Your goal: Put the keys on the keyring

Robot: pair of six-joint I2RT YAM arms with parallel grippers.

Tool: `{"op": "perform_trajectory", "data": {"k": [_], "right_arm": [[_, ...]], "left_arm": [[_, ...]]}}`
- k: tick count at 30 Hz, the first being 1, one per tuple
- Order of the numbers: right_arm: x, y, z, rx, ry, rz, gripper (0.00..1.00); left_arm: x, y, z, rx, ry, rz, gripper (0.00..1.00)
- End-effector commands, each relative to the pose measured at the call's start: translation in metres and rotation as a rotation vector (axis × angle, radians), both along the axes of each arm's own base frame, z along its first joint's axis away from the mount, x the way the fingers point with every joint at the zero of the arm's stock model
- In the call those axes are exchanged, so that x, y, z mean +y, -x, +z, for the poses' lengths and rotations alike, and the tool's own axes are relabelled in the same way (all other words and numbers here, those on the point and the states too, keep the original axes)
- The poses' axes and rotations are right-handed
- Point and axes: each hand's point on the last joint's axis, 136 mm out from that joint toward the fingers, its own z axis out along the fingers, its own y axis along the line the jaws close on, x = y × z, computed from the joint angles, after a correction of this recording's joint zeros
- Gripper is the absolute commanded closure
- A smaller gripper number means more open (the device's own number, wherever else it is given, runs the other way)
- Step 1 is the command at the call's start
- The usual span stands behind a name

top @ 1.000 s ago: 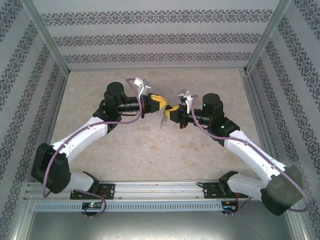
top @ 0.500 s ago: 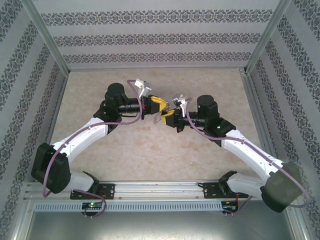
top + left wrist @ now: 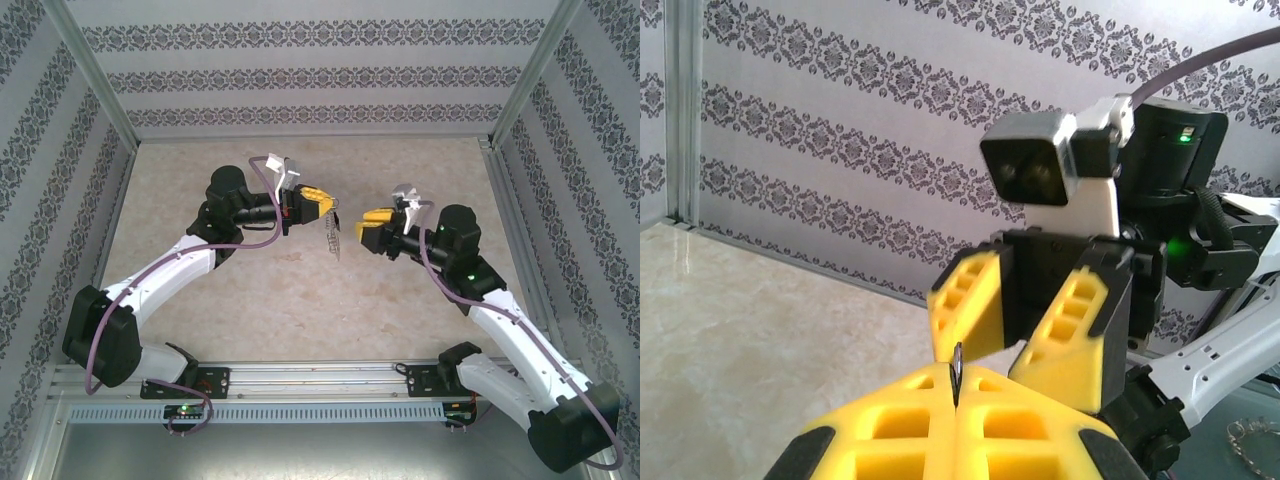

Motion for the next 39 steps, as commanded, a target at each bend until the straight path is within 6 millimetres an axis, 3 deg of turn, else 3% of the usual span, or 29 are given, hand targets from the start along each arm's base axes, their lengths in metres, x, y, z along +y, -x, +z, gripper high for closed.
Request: {"op": "perform_trajectory", "data": {"k": [1, 6, 12, 25, 29, 33, 39], "right_arm": [[-0.002, -0.010, 0.025, -0.031, -0.095, -0.040, 0.58], [0.006, -0.016, 0.050, -0.047, -0.205, -0.001, 0.60], [0.026, -0.014, 0.063, -0.043, -0.242, 0.091, 0.64], [0.050, -0.002, 0.062, -0.042, -0.242, 0.173, 0.72], [0.056, -0.001, 0.060, -0.033, -0.233, 0.202, 0.82], [0.058, 0.000, 0.058, -0.032, -0.226, 0.211, 0.98], [0.051, -0.010, 0.049, -0.029, -0.162, 0.147, 1.00]], "left_arm": [[0.000, 0.005, 0.015, -0.049, 0.043, -0.010, 1.00], [0.000, 0.005, 0.016, -0.048, 0.050, -0.011, 1.00], [0.000, 0.005, 0.016, -0.044, 0.052, -0.012, 1.00], [0.001, 0.007, 0.017, -0.041, 0.056, -0.014, 1.00], [0.001, 0.007, 0.017, -0.044, 0.056, -0.014, 1.00], [0.001, 0.007, 0.017, -0.042, 0.056, -0.012, 1.00], [0.002, 0.004, 0.014, -0.039, 0.035, 0.013, 1.00]]}}
